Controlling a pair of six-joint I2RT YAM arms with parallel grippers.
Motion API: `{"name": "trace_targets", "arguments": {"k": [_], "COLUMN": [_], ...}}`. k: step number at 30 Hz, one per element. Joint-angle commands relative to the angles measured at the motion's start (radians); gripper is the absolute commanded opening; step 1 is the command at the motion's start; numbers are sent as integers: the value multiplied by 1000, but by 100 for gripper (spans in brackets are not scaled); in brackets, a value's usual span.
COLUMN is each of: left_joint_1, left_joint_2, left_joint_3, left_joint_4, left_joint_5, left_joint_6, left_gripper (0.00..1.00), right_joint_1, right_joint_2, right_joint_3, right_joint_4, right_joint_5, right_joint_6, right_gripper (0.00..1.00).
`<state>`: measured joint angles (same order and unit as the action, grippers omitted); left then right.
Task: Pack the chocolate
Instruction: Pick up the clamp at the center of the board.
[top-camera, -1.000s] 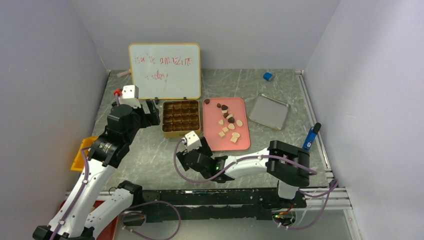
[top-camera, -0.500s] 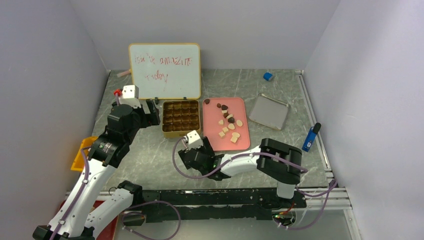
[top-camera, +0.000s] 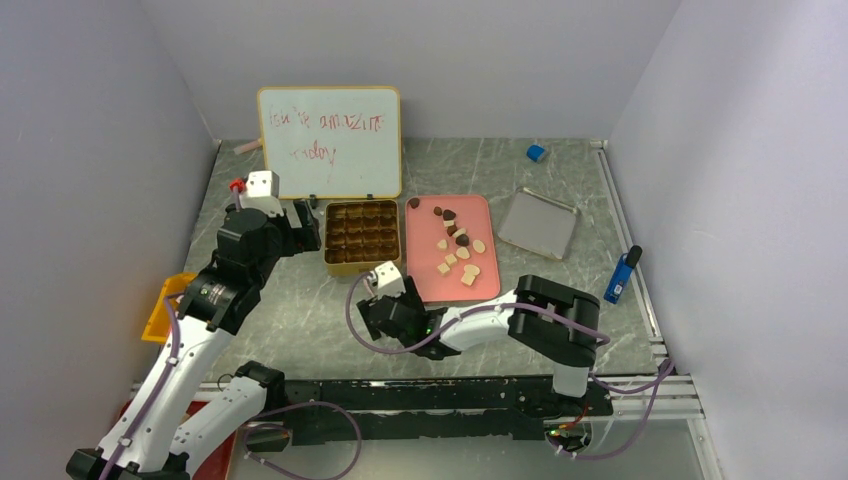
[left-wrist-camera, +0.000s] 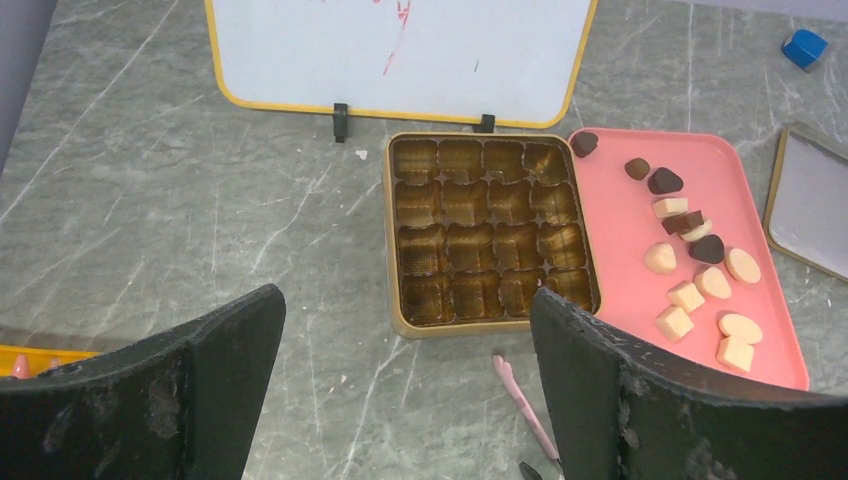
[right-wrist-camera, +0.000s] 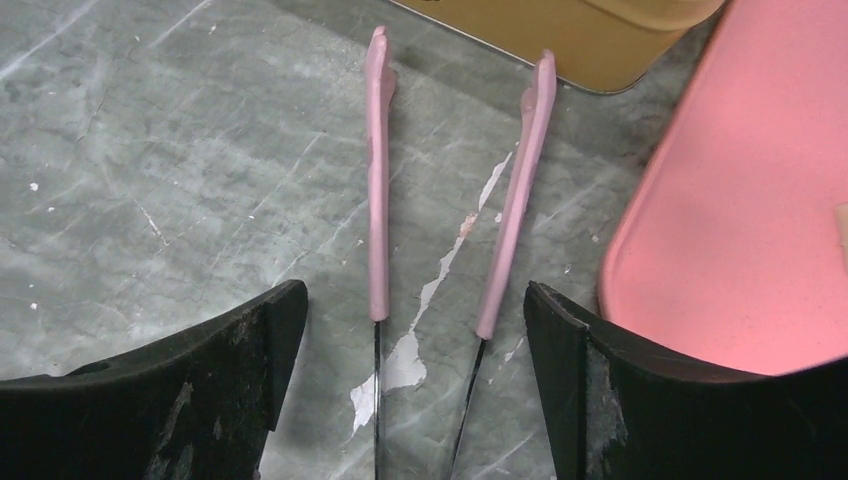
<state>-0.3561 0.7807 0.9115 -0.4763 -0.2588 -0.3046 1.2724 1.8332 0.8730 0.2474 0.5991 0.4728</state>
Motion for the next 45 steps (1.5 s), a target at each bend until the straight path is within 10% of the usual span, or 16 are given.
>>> {"name": "trace_targets", "arguments": {"k": [1, 23, 45], "left_joint_1": [0, -1, 0], "left_joint_2": [2, -24, -70], "left_joint_3": [-4, 0, 33], "left_joint_4": [30, 9, -48], "left_joint_5": [9, 9, 30], "left_joint_6": [-4, -19, -45], "left_gripper": [97, 97, 97], "right_joint_1": [-2, 8, 61], "right_joint_2": [-7, -80, -131], "right_joint_3": [-23, -140, 20], "right_joint_4": [54, 40, -291], "right_joint_5": [-21, -20, 28], "right_joint_6": [44, 112, 117], "right_gripper": [82, 38, 49]}}
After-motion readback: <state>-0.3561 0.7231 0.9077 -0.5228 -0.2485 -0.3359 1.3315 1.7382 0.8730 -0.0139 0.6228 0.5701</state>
